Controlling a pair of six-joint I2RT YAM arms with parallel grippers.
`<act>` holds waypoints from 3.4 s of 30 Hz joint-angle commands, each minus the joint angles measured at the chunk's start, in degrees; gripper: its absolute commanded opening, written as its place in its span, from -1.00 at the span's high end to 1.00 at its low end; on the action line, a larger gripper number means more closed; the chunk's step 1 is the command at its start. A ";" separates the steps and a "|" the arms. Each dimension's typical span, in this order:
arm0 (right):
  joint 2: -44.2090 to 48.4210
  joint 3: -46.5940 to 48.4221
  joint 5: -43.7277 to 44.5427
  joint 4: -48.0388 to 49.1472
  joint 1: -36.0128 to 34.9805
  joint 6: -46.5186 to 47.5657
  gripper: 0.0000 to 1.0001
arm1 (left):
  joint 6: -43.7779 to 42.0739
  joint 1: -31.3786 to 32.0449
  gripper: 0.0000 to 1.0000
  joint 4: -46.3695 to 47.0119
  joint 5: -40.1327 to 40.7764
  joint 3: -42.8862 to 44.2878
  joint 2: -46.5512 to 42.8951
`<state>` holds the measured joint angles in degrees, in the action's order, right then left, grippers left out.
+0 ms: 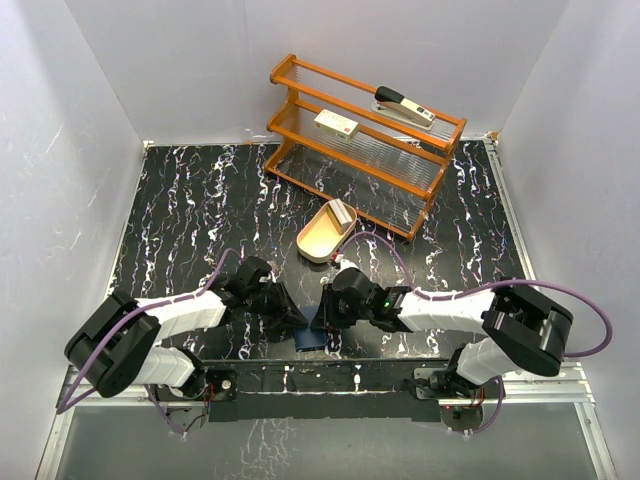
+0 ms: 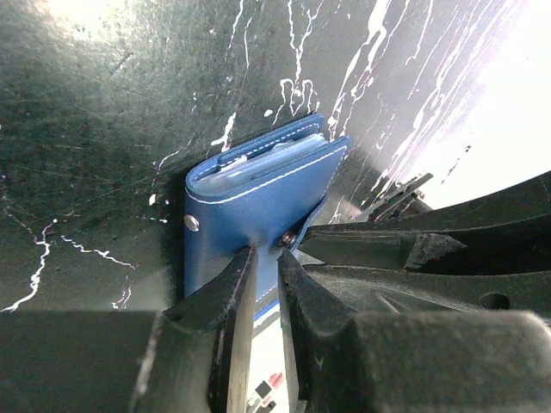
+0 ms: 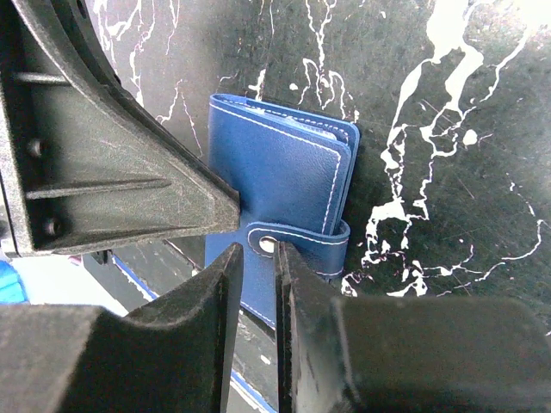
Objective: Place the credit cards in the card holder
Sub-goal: Close the card holder at the center of the board.
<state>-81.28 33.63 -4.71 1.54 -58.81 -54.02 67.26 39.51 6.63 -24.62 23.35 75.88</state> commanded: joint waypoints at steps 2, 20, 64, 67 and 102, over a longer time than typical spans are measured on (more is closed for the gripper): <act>-1.75 2.63 -0.05 3.03 -0.43 0.23 0.62 | -0.54 1.09 0.66 -4.63 3.35 -2.44 0.70; -7.48 6.93 6.19 -7.99 -1.75 0.89 0.92 | -0.16 1.10 0.72 -5.91 3.79 -2.57 -1.33; -14.59 30.74 12.39 -37.87 -3.93 4.89 0.68 | -4.66 -1.09 0.58 -20.54 9.51 1.19 -12.74; -10.58 29.30 12.31 -35.24 -3.95 4.81 0.59 | -4.72 -1.19 0.53 -18.75 7.93 0.74 -13.27; -17.33 33.63 24.32 -42.76 -9.83 6.68 0.29 | -3.06 -1.50 0.65 -12.63 4.57 -1.47 -8.30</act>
<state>-99.83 65.30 14.72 -38.85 -68.27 -46.61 64.34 38.35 -4.51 -19.51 22.39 67.99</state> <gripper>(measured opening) 0.384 0.175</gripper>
